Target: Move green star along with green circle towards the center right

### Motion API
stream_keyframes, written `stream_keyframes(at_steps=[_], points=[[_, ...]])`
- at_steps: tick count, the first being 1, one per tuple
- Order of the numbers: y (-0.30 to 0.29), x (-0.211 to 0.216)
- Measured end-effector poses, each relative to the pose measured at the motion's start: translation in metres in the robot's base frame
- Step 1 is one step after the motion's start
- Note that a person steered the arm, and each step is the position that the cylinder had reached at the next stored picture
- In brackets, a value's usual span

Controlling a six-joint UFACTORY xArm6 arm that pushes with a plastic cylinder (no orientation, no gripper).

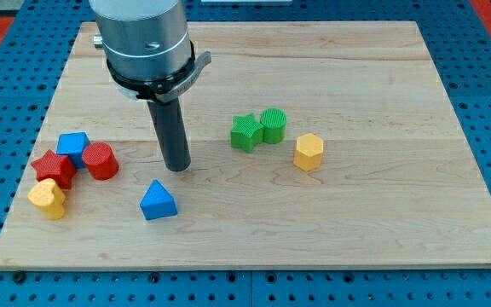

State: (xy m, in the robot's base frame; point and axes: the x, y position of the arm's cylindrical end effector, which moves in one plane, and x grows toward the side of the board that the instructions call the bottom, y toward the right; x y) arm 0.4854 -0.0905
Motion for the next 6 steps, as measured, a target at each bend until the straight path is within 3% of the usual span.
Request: stream_keyframes(at_steps=[2, 4, 5, 6], points=[[0.049, -0.036], [0.169, -0.072], [0.186, -0.077], [0.176, -0.056]])
